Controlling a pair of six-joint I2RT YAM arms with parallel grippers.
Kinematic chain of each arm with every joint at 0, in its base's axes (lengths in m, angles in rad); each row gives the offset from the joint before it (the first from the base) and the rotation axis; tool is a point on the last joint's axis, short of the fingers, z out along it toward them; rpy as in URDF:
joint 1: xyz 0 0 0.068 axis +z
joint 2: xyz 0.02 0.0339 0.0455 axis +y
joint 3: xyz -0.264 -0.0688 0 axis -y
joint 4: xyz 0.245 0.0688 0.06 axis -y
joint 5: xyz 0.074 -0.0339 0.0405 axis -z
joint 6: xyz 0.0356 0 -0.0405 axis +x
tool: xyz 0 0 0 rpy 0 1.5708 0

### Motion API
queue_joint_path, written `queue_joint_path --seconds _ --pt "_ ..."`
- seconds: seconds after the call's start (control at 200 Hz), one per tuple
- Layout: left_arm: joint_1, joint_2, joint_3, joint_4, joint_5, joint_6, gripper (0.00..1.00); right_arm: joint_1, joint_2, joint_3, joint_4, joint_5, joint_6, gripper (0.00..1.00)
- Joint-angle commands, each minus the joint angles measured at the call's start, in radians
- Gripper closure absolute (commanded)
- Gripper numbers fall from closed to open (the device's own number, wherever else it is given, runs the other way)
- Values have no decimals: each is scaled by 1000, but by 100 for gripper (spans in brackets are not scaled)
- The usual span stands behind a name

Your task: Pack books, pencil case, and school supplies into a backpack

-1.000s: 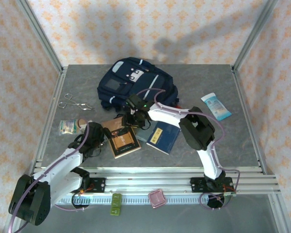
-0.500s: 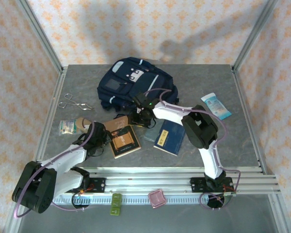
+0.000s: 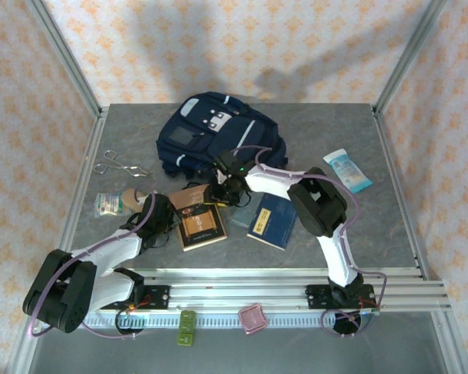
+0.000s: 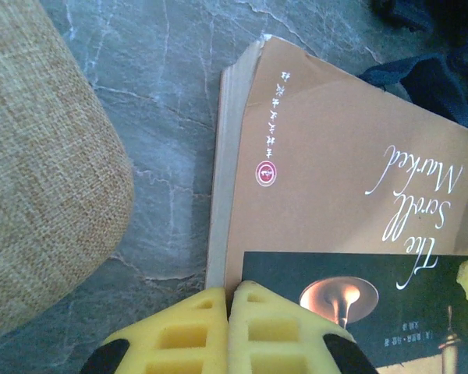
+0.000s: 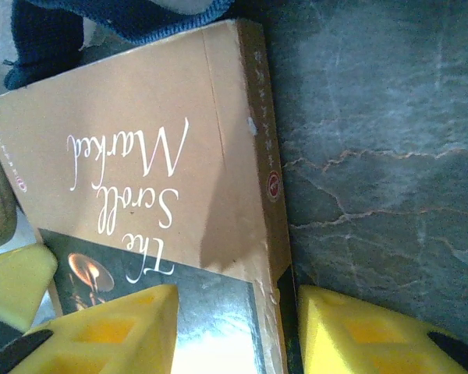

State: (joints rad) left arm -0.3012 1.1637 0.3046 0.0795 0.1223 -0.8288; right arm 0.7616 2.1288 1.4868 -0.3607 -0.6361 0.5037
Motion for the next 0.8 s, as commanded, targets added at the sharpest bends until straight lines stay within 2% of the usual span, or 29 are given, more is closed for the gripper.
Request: queue_joint_path --seconds 0.0,0.155,0.325,0.44,0.651,0.796 --pt "-19 57 -33 -44 26 10 99 36 -41 -48 144 -178 -6 58" --pt "-24 78 -32 -30 31 11 100 29 -136 -141 277 -248 32 59" --pt "-27 77 -29 -24 34 8 100 28 -229 -241 383 -240 72 59" --pt "-30 56 -21 -26 33 8 100 27 -194 -250 361 -213 78 59" --pt "-32 10 -19 -28 33 7 100 30 -170 -287 468 -244 140 61" --pt "-32 -21 -16 -26 39 5 98 29 -163 -263 441 -249 128 82"
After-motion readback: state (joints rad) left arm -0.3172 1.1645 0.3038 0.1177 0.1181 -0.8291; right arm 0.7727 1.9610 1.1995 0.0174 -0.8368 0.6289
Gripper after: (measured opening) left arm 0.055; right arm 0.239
